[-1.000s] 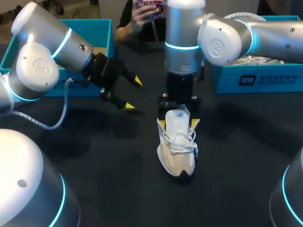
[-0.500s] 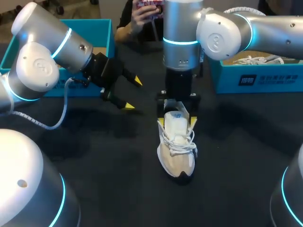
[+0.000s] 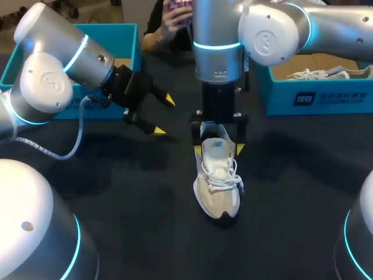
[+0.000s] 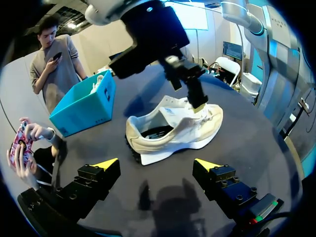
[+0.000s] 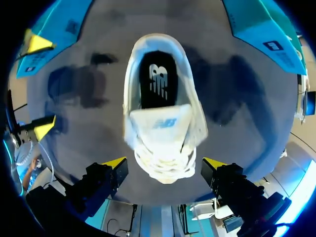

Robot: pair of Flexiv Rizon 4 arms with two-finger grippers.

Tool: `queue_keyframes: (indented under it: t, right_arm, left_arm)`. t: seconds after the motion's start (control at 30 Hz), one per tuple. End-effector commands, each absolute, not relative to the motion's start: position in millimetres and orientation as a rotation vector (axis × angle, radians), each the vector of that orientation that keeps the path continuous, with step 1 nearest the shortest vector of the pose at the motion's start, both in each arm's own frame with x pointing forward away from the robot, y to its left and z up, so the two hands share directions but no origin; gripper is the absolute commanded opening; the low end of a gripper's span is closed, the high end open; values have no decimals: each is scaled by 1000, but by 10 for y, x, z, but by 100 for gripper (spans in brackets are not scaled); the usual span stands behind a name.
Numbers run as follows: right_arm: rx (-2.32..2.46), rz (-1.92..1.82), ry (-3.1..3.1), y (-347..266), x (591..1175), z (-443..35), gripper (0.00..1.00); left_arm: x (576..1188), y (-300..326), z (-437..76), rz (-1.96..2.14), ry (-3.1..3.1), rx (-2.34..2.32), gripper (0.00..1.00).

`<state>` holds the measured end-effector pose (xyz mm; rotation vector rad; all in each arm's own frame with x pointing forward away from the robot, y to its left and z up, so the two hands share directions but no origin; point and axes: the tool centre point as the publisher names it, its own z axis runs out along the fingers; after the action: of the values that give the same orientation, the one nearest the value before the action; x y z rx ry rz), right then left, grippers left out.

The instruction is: Take the shoe out of the shoebox, open the shoe tongue, remove and reinsert the insole, then place the shoe into the shoebox

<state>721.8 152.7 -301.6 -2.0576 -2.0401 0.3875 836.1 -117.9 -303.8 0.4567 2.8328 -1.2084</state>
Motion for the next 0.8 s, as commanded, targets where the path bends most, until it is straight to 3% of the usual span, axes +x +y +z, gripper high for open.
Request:
queue_keyframes:
  t: [0.03, 0.1, 0.17, 0.2, 0.33, 0.5, 0.8]
  right_arm:
    - [-2079, 395, -2048, 1536, 7138, -2931, 83]
    - [-2079, 404, -2047, 1539, 7122, -2922, 43]
    - [-2088, 420, -2047, 1538, 7112, -2918, 24]
    - [-2093, 422, -2047, 1532, 7110, -2919, 7]
    - [-2100, 403, -2048, 1528, 7137, -2976, 12]
    - [-2073, 426, -2055, 1528, 7195, -3161, 8]
    - [-2042, 396, -2086, 1482, 7401, -3408, 14]
  left_arm:
    - [8358, -1180, -3036, -1204, 2834, 456, 100]
    - [8358, -1180, -3036, -1204, 2834, 456, 100]
    - [8358, -1180, -3036, -1204, 2834, 456, 100]
    - [8358, -1180, -3036, -1204, 2834, 456, 100]
    - [8358, -1180, -3036, -1204, 2834, 456, 100]
    - [8358, -1180, -3036, -1204, 2834, 456, 100]
    - [8358, -1180, -3036, -1204, 2834, 456, 100]
